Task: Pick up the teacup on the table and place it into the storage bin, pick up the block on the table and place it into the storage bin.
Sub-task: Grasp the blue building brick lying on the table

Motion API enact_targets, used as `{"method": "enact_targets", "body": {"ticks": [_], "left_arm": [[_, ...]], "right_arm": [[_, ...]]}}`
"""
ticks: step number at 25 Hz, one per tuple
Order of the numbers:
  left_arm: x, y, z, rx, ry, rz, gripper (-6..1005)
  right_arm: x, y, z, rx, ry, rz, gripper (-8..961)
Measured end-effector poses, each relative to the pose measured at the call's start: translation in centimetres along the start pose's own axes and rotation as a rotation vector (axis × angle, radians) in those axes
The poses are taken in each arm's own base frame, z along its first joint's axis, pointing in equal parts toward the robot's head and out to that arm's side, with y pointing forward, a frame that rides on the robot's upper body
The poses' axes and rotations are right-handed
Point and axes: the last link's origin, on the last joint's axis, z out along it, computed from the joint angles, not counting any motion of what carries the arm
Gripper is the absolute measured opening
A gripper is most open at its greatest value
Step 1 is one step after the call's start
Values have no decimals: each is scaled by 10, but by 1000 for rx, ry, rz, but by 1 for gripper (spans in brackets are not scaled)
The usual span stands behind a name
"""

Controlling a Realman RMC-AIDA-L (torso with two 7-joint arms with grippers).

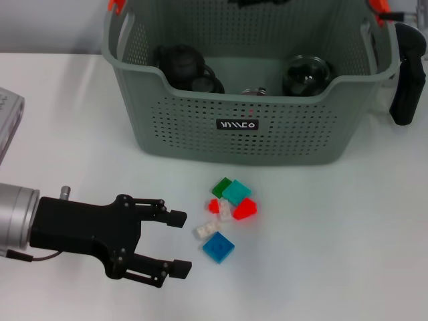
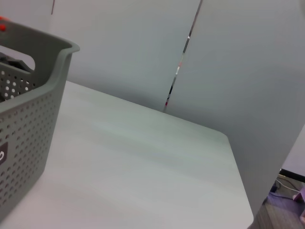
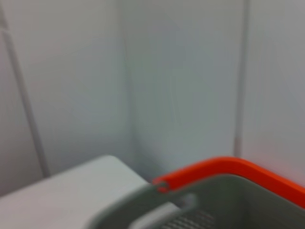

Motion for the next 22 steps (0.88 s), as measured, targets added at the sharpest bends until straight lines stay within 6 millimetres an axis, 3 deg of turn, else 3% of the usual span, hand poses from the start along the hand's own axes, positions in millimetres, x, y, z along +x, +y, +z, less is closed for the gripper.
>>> {"method": "enact_targets", "body": {"ticks": [9,16,22], "left_arm": [[0,0,0,0,-3,2,847],[1,-2,0,5,-7,7,847],[1,-3,0,8,-7,8,847]], "right_arm": [[25,17,-33,-153,-93,-31,936],[43,26,-52,-254,-8,-40,935],[60,29,-52,-272,124,-59,937]]}}
